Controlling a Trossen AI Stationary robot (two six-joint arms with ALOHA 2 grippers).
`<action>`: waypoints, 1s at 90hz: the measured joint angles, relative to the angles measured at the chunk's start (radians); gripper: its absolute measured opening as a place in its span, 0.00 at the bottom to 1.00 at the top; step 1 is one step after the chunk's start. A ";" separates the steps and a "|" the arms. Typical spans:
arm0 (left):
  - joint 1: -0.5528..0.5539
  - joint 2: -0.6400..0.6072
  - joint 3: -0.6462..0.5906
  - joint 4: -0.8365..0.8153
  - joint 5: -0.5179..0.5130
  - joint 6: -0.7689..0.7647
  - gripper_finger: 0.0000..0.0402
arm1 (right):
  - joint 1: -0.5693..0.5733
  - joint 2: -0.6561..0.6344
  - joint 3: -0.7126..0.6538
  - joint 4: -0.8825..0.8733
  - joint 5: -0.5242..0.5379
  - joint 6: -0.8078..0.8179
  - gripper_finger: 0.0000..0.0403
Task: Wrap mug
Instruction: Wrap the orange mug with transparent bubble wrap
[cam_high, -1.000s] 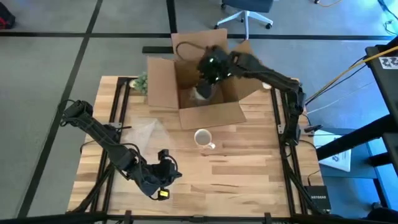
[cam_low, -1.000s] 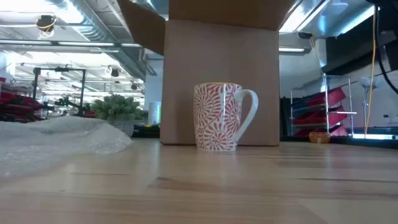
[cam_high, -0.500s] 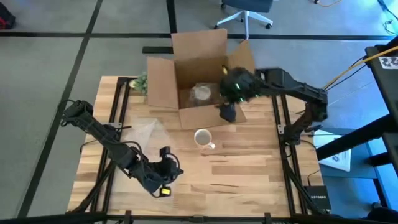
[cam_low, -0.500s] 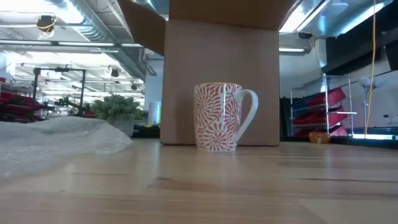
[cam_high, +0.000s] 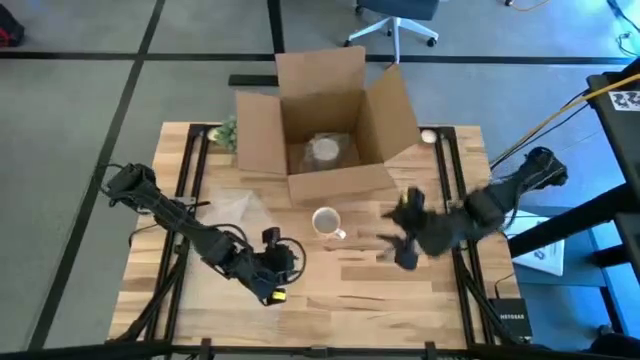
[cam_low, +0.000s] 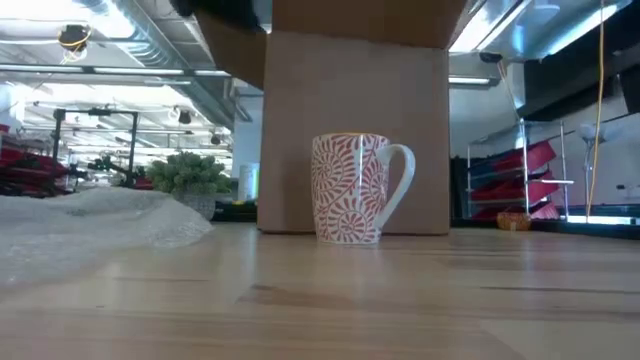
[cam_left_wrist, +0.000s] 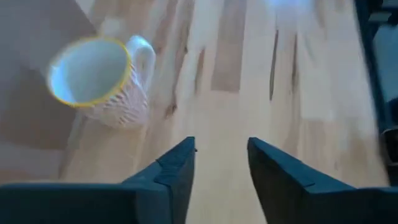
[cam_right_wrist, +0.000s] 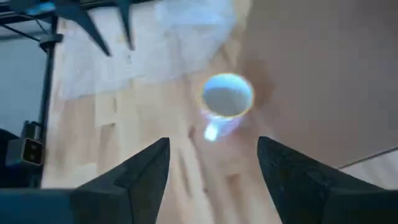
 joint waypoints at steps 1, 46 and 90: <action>0.005 0.006 0.000 0.001 0.009 0.002 0.37 | 0.011 0.000 -0.014 0.012 0.009 0.008 0.56; 0.236 0.073 0.000 0.137 0.089 0.261 0.52 | 0.241 0.132 -0.243 0.396 0.227 0.191 0.56; 0.362 0.163 0.001 0.158 0.248 0.601 0.52 | 0.243 0.361 -0.265 0.615 0.210 0.220 0.56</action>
